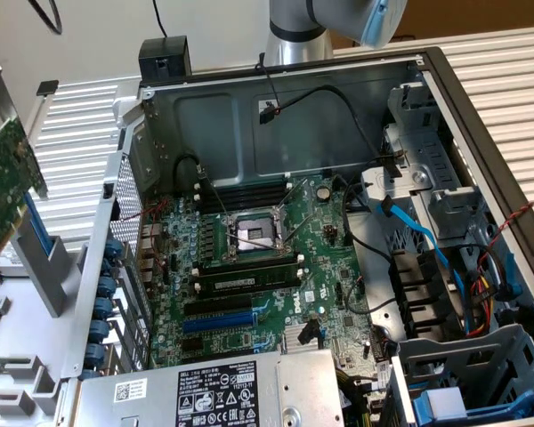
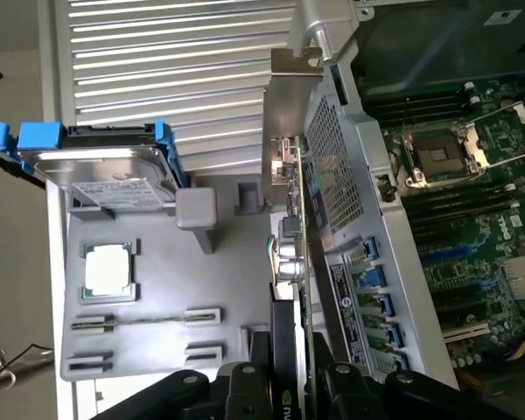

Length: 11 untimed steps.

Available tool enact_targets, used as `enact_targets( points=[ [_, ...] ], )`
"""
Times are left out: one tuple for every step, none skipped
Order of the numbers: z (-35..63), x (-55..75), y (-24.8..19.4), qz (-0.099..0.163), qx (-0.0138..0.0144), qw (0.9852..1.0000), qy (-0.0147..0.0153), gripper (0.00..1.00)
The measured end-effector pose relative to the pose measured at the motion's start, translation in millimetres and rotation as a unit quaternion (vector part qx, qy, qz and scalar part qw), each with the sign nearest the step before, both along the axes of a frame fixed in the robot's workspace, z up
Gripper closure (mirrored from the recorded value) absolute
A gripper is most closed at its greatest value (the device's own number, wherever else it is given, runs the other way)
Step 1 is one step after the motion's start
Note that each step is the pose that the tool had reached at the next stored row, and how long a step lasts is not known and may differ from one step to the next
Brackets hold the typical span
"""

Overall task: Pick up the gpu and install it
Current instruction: 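Pick up the gpu and move the gpu toward the slot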

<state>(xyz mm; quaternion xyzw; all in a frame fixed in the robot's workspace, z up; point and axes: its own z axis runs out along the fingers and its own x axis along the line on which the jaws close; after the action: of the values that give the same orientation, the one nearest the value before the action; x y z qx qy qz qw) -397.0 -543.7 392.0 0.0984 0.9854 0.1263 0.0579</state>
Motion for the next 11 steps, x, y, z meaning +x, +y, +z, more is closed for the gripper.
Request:
enact_targets(
  points=[
    [4.7, 0.0, 0.0, 0.0, 0.0, 1.0, 0.0, 0.71],
    [9.0, 0.0, 0.0, 0.0, 0.0001, 1.0, -0.0001, 0.71],
    [13.5, 0.0, 0.0, 0.0, 0.0001, 1.0, -0.0001, 0.71],
    [18.0, 0.0, 0.0, 0.0, 0.0001, 1.0, -0.0001, 0.71],
    [22.6, 0.0, 0.0, 0.0, 0.0, 1.0, 0.0, 0.71],
    [27.4, 0.0, -0.1, 0.0, 0.0, 1.0, 0.0, 0.71],
    [32.0, 0.0, -0.1, 0.0, 0.0, 1.0, 0.0, 0.71],
    [36.6, 0.0, 0.0, 0.0, -0.0001, 1.0, 0.0001, 0.71],
    [40.9, 0.0, -0.1, 0.0, 0.0, 1.0, 0.0, 0.71],
    [44.6, 0.0, -0.1, 0.0, 0.0001, 1.0, -0.0002, 0.71],
    [44.9, 0.1, -0.1, 0.0, 0.0, 1.0, -0.0001, 0.71]
  ],
)
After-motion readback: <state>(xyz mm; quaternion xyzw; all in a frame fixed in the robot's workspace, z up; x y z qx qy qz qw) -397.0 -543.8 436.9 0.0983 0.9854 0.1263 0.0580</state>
